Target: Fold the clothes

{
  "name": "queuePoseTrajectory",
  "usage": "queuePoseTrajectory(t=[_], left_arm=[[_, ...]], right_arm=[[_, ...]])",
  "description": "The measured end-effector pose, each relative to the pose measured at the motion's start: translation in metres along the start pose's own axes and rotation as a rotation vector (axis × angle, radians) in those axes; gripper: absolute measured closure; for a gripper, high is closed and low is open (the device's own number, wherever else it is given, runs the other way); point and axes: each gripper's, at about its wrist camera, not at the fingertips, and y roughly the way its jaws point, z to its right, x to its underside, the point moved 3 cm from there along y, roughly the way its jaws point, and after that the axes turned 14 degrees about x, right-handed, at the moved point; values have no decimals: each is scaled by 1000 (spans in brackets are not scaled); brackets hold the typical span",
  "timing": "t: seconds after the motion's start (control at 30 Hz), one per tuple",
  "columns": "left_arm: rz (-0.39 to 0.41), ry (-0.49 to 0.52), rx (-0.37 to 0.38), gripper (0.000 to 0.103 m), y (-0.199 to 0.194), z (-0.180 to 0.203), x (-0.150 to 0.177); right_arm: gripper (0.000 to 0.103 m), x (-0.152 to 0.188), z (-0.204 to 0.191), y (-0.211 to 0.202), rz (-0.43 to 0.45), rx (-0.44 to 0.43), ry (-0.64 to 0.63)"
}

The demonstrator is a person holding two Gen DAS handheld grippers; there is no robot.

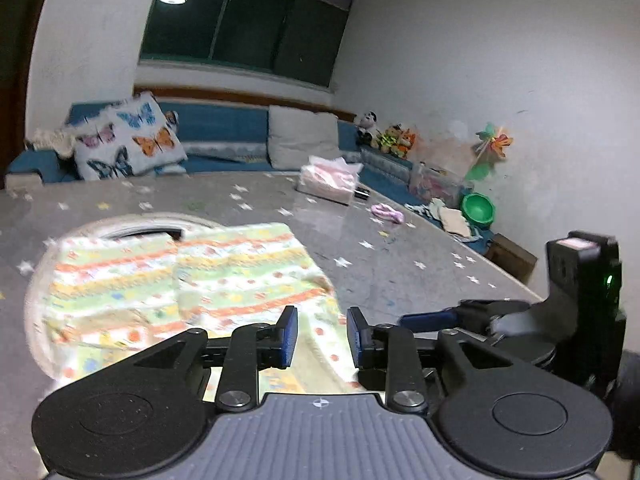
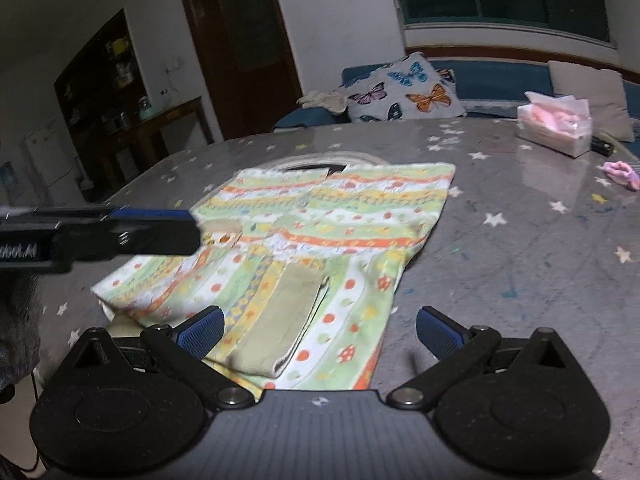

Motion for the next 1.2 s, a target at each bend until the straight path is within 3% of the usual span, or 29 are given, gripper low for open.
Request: queuePoseTrajectory(t=[0.13, 0.33, 0.53, 0.73, 0.8, 0.9, 1.0, 1.07, 1.17, 1.2], left_arm=[[3, -22, -129, 74, -20, -33, 3], [-61, -93, -315, 78, -39, -86, 26], [-126, -110, -409, 81, -37, -116, 45], [-123, -116, -417, 80, -38, -126, 45], [-121, -110, -420, 79, -37, -125, 43], [-118, -98, -415, 79, -36, -121, 41], [-120, -95, -414, 79, -34, -122, 41], [-122, -94, -415, 79, -33, -123, 41], [-126, -93, -416, 79, -32, -124, 42], [-127, -92, -417, 79, -31, -124, 42]], right_arm=[[0, -9, -7, -2, 23, -30, 2], [0, -13, -37, 15, 3, -115, -36], [0, -8, -57, 41, -64, -144, -55], [0, -8, -46, 52, -95, -92, -8], [5, -9, -43, 54, -102, -86, 4], [17, -11, -41, 57, -102, -79, 7], [34, -13, -40, 60, -97, -68, 8], [63, -15, -39, 61, -97, -54, 7], [86, -17, -35, 64, -110, -72, 28], [87, -17, -36, 64, -108, -74, 26]])
